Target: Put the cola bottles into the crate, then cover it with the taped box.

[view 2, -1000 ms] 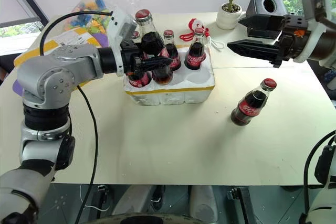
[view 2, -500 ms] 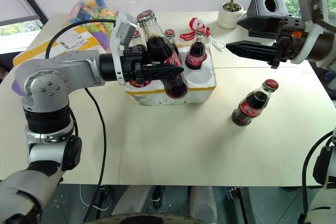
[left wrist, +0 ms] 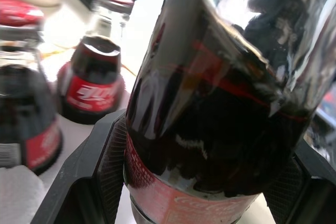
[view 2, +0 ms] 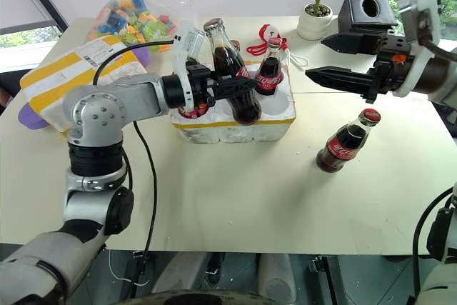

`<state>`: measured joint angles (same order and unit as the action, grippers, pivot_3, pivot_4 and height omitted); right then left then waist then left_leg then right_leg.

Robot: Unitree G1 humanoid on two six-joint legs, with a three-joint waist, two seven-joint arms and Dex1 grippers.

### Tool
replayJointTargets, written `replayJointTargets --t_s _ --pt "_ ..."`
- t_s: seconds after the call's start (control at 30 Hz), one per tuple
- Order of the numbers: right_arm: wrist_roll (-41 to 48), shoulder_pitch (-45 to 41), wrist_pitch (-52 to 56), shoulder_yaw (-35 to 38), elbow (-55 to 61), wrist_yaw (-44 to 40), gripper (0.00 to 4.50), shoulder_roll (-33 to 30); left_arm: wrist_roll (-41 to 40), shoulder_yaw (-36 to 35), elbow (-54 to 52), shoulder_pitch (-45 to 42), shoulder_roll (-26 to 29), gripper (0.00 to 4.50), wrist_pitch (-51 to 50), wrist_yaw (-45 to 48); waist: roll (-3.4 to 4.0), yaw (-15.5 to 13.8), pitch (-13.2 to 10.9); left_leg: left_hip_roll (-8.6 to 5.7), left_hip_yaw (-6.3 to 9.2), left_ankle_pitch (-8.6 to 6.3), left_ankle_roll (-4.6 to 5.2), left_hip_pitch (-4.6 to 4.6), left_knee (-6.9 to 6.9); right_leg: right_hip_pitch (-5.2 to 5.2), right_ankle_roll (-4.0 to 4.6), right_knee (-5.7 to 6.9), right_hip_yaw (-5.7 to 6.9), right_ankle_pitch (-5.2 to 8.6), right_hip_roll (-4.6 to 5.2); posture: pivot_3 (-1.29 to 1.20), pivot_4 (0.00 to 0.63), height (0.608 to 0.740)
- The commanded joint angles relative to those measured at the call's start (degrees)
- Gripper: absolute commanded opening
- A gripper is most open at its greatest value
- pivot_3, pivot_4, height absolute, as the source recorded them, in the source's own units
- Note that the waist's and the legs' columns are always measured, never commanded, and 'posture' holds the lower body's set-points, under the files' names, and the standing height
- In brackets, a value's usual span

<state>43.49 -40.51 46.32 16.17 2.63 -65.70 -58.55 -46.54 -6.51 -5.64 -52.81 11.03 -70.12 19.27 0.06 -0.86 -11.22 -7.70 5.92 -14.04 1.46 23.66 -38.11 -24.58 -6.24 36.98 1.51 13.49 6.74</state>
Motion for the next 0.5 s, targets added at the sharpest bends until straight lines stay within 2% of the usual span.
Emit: replayJointTargets --t_s 0.03,0.17,0.33,0.5 --pt "1.02 -0.01 -0.11 2.14 1.64 0.42 4.5 -0.85 1.2 -2.75 -0.57 -2.18 -0.05 2.81 3.98 -2.09 0.0 0.03 0.0 0.0 0.0 0.02 -0.04 0.0 0.0 -0.01 0.0 0.0 0.0 0.0 0.0 0.0 0.15 0.732" --pt "1.18 0.01 -0.1 2.15 1.52 0.71 4.5 -0.83 3.33 -1.94 -0.43 -1.85 0.8 2.81 4.67 -3.85 -0.01 0.08 -0.01 0.01 0.0 0.14 -0.24 0.01 0.03 -0.02 0.0 0.0 0.0 0.0 -0.01 0.0 0.15 0.732" --pt "1.33 0.13 -0.31 2.16 1.5 0.74 4.5 -0.82 9.58 5.56 -2.09 0.3 4.08 2.81 6.05 -3.04 0.0 0.16 0.0 0.01 -0.01 0.14 -0.24 0.03 0.03 -0.04 0.0 -0.01 0.0 0.0 -0.01 0.0 0.15 0.732" --pt "1.29 0.0 -0.61 2.06 1.3 0.3 4.5 -1.18 12.08 10.43 -4.48 1.41 6.8 2.81 7.38 0.43 0.0 0.36 0.0 0.03 -0.01 0.14 -0.24 0.03 0.07 -0.07 0.0 -0.01 -0.01 0.0 -0.04 0.0 0.15 0.732"
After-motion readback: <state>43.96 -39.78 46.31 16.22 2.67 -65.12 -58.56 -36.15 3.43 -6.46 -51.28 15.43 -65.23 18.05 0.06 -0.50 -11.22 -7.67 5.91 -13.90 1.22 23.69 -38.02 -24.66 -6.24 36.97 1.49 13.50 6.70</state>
